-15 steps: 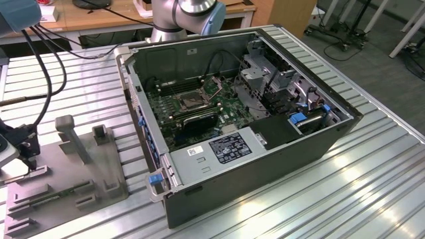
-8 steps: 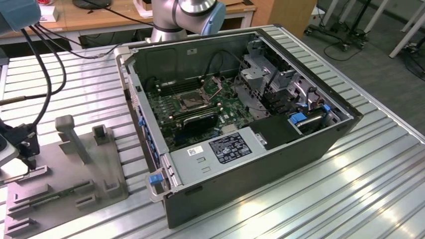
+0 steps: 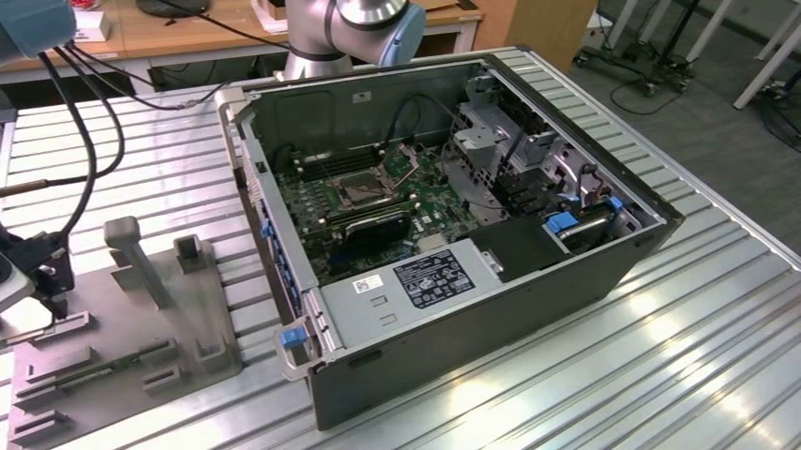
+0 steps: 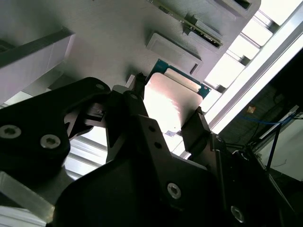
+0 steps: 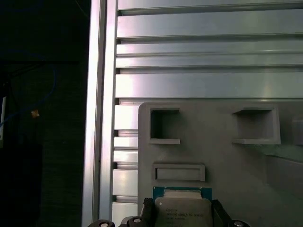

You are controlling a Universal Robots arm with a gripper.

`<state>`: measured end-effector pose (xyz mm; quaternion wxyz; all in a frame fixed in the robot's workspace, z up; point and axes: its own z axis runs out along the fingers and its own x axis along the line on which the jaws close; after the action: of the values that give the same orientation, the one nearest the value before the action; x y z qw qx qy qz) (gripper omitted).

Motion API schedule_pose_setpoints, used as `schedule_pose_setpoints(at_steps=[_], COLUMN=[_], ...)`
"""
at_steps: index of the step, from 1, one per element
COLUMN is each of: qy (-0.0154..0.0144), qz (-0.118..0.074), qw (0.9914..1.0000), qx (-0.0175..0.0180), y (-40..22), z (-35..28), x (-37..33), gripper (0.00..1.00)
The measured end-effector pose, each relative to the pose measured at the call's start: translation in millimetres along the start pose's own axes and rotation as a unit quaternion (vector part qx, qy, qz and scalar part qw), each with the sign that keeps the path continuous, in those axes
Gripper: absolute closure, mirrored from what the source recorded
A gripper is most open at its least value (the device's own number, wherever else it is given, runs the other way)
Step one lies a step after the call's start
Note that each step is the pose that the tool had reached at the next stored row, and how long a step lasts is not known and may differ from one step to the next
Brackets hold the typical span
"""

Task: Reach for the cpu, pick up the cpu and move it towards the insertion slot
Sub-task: 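Pick up the cpu and move it towards the insertion slot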

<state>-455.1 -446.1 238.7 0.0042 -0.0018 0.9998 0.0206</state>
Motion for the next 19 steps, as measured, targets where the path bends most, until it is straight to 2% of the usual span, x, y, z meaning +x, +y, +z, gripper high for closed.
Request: schedule_pose_setpoints(at_steps=[19], qy=[0.0000], qz=[0.000], qw=[1.00000], qx=[0.0000], y=[0.2], z=[-5.1], x=[-0.1], gripper=[0.45])
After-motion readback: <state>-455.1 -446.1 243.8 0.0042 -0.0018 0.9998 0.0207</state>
